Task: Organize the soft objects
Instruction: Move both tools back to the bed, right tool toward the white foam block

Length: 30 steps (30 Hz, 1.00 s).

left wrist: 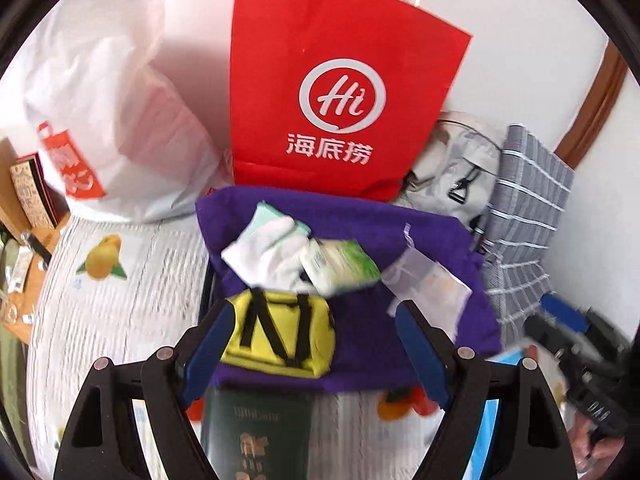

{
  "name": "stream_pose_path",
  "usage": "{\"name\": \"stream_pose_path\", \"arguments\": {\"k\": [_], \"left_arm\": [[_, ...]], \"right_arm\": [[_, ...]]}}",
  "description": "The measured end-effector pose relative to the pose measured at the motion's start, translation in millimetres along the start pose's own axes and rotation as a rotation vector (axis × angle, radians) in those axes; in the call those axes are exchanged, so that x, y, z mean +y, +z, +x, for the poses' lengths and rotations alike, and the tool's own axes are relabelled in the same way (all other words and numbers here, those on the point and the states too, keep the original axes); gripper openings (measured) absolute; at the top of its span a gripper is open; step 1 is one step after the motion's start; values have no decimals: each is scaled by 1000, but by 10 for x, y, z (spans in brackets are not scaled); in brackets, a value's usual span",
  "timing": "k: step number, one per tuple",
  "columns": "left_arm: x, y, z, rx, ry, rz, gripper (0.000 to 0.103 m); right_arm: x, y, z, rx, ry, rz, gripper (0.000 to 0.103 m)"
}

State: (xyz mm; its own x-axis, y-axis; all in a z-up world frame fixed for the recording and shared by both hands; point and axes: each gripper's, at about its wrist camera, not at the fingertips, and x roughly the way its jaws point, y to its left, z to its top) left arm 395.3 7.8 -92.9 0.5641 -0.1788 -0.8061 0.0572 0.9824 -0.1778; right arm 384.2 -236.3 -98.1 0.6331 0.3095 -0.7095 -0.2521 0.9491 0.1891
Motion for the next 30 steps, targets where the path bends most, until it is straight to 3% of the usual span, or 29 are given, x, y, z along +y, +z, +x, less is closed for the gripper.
{"name": "stream_pose_path", "arguments": {"k": [4, 8, 15, 20, 27, 30], "left_arm": [[3, -247, -226, -1, -23, -18, 81], [-15, -510, -403, 7, -34, -4, 81], [98, -985, -619, 11, -50, -34, 81], [168, -1324, -621, 24, -42, -31, 81], [285, -1624, -631, 24, -12, -53, 81], [298, -1693, -647, 24, -25, -53, 81]], "right_arm": [[67, -376, -214, 26, 14, 29, 52], [160, -696, -364, 51, 14, 29, 37], [352, -1223, -526, 82, 24, 40, 37], [617, -1547, -407, 121, 5, -18, 37], [827, -1805, -116, 173, -122, -113, 37], [886, -1862, -62, 153, -185, -165, 26]]}}
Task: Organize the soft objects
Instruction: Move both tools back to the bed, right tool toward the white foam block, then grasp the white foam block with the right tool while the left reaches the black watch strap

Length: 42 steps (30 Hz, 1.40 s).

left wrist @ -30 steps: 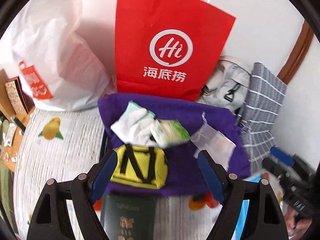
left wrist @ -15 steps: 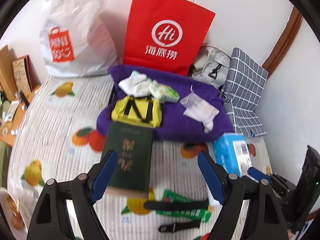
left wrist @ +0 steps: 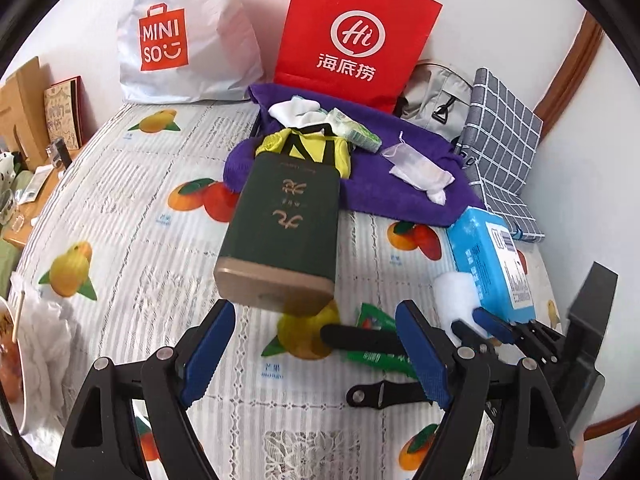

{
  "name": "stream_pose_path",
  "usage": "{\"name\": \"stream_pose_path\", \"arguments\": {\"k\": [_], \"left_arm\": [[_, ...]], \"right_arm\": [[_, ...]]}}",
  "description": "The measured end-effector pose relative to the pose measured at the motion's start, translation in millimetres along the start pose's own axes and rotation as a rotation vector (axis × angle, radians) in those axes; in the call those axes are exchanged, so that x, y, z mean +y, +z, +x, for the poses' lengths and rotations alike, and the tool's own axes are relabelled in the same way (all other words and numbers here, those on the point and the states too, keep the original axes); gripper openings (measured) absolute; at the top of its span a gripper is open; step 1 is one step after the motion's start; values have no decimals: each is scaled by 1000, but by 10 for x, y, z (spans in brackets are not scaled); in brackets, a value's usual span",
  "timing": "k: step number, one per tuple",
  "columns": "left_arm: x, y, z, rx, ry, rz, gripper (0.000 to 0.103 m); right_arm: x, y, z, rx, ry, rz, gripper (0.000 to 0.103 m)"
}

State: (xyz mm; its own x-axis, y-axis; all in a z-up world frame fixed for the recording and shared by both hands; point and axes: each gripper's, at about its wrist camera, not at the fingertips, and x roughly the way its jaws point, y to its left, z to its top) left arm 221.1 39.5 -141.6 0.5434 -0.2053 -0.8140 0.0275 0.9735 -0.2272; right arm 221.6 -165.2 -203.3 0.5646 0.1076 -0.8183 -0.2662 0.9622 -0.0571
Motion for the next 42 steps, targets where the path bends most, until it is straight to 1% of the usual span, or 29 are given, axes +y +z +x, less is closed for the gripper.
{"name": "stream_pose_path", "arguments": {"k": [1, 2, 3, 4, 6, 9, 13, 15, 18, 23, 24, 26, 27, 28, 29, 30, 31, 32, 33, 35, 38, 41, 42], "left_arm": [[1, -19, 3, 3, -2, 1, 81], [2, -35, 6, 5, -1, 2, 81], [3, -55, 7, 7, 0, 3, 81], [7, -74, 8, 8, 2, 2, 81], [12, -107, 2, 11, 2, 0, 81], [13, -167, -5, 16, 5, -2, 81], [16, -267, 2, 31, 12, -11, 81], [23, -336, 19, 42, 18, -17, 81], [42, -436, 52, 62, 29, -29, 81], [42, -545, 88, 83, 43, -40, 81], [35, -557, 92, 86, 45, -39, 81], [9, -577, 95, 90, 52, -33, 81], [-4, -585, 92, 91, 55, -30, 81], [-14, -594, 83, 90, 57, -27, 81], [-25, -603, 67, 86, 56, -24, 81], [-30, -604, 57, 85, 55, -22, 81], [-37, -607, 48, 83, 55, -19, 81], [-42, -611, 41, 81, 56, -16, 81], [-40, -612, 40, 81, 58, -15, 81], [-36, -624, 47, 84, 57, -17, 81], [-34, -642, 80, 94, 59, -21, 81], [-52, -671, 149, 119, 66, -27, 81], [-62, -683, 177, 128, 65, -31, 81]], "right_arm": [[27, -11, 7, -3, -28, -11, 25], [45, -16, -1, -10, -36, -18, 20], [64, -31, -17, -17, -35, -26, 19], [68, -40, -41, -21, -31, -26, 14], [32, -51, -125, -35, 3, 5, 11], [-9, -90, -324, -63, 89, 44, 8], [-7, -209, -539, -82, 131, 49, 8], [-11, -291, -637, -92, 126, 41, 8], [-66, -442, -760, -96, 92, 33, 8], [-237, -724, -789, -69, 6, 36, 6], [-262, -769, -766, -61, 12, 43, 6], [-268, -833, -735, -64, 54, 46, 7], [-255, -867, -745, -78, 95, 48, 9], [-243, -882, -740, -75, 110, 48, 16], [-231, -893, -728, -68, 112, 44, 27], [-215, -903, -710, -64, 109, 38, 33], [-204, -910, -693, -68, 101, 32, 47], [-202, -910, -683, -74, 95, 27, 55], [-202, -913, -678, -86, 84, 23, 57], [-211, -905, -655, -105, 72, 23, 71], [-245, -870, -533, -106, 39, 36, 72], [-273, -835, -339, -67, 48, 51, 71], [-279, -836, -276, -54, 50, 57, 69]]}}
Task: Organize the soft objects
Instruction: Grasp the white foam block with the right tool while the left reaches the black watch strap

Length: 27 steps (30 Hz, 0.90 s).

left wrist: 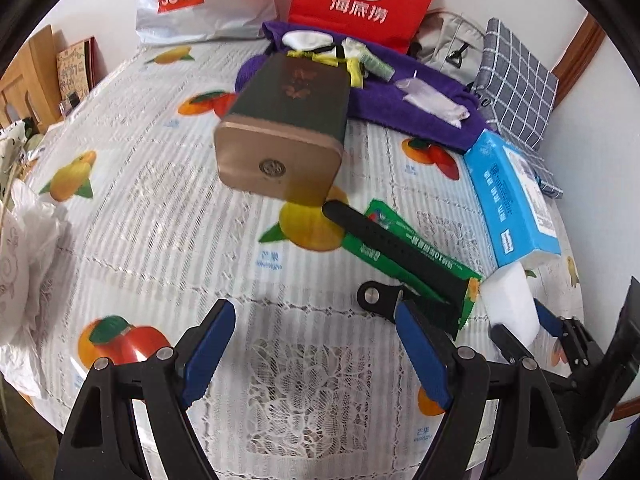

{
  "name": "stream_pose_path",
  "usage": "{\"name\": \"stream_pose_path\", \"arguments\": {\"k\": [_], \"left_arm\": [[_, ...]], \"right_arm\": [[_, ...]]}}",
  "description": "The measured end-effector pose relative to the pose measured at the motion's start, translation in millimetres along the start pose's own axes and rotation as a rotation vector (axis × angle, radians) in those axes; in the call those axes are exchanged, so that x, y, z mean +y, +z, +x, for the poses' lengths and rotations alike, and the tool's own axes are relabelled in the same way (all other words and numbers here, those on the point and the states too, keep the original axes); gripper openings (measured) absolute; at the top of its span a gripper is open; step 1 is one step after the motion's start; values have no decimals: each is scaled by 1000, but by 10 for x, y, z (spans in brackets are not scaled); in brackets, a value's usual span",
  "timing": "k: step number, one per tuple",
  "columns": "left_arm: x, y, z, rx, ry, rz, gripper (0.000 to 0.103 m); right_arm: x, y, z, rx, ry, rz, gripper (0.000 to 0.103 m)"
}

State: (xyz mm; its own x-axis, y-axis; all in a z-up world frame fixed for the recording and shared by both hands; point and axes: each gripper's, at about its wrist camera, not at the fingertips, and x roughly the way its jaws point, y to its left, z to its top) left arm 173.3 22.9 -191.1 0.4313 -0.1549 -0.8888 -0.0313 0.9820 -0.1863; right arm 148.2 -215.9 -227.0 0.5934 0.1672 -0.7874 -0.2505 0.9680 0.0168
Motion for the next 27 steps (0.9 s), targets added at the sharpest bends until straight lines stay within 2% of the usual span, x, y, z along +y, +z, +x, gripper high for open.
{"name": "stream_pose_path", "arguments": {"k": [1, 2, 6, 9, 12, 17, 19, 20, 23, 25, 27], "left_arm": [[-17, -6, 32, 11, -6, -4, 81], [-40, -14, 68, 23, -15, -10, 81], [-187, -46, 199, 72, -44, -10, 80], [-295, -75, 290, 111, -129, -27, 75], [-422, -65, 322, 90, -96, -19, 72], [-609, 9, 391, 50, 6, 8, 72], [-694, 26, 420, 27, 63, 42, 62], [-730, 37, 429, 15, 85, 63, 53], [-749, 74, 419, -2, 92, 81, 35], [-684, 87, 380, 5, 72, 61, 30], [-620, 68, 344, 25, 69, 46, 30]], "right_arm": [[-10, -16, 44, 6, 6, 8, 57], [-20, -31, 70, 11, 17, 15, 54], [-67, -97, 12, -8, 46, 47, 53], [-116, -158, -37, -7, 34, 44, 53], [-231, -220, -83, -10, 41, 72, 53], [-440, -271, -143, -22, 51, 119, 53], [-505, -273, -148, -26, 55, 130, 53], [-541, -275, -151, -29, 59, 139, 53], [-609, -290, -152, -36, 67, 154, 53], [-644, -301, -158, -41, 69, 162, 53], [-664, -314, -169, -45, 74, 168, 53]]}}
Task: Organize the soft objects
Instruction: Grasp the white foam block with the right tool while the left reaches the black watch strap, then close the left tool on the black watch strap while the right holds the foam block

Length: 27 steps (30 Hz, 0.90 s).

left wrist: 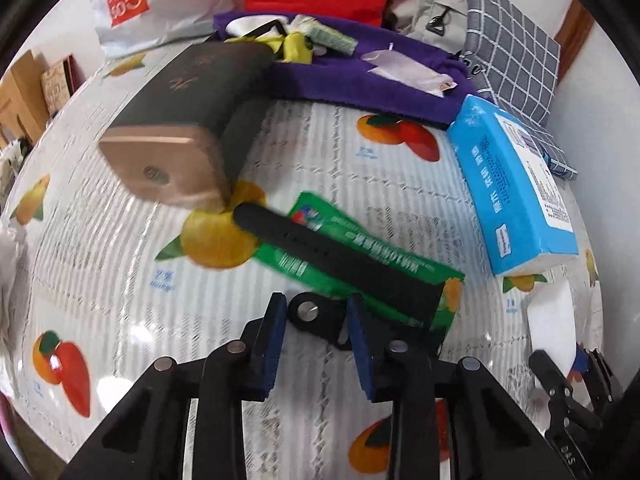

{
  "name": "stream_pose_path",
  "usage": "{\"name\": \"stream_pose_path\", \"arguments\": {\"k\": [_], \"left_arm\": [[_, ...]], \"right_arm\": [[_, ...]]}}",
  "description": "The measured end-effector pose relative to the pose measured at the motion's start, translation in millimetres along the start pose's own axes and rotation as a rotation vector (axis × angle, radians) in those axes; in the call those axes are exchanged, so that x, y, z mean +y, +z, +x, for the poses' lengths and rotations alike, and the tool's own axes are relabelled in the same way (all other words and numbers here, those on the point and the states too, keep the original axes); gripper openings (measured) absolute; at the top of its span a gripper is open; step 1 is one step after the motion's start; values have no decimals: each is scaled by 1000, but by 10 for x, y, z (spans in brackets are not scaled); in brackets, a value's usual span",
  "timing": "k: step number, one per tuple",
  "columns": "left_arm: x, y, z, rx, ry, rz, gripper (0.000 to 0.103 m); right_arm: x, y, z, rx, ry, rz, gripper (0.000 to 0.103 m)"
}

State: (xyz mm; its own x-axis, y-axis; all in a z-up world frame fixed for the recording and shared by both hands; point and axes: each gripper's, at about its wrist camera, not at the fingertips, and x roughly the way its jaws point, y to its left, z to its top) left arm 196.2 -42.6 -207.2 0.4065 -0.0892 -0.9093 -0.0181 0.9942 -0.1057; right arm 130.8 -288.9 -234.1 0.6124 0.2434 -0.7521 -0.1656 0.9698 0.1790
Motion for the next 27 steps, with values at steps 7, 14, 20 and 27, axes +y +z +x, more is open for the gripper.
{"name": "stream_pose_path", "arguments": {"k": [7, 14, 20, 27], "left_arm": [[-33, -137, -30, 67, -52, -43, 52], [-259, -135, 46, 25, -142, -83, 53], [-365, -1, 121, 1, -100, -21, 61], [-602, -140, 146, -7, 80, 129, 65]], "right_arm": [[-23, -38, -23, -10, 10, 5, 53], [-74, -81, -69, -11, 15, 14, 53], [-186, -113, -100, -11, 7, 41, 53], [-256, -109, -99, -13, 5, 56, 53]]}}
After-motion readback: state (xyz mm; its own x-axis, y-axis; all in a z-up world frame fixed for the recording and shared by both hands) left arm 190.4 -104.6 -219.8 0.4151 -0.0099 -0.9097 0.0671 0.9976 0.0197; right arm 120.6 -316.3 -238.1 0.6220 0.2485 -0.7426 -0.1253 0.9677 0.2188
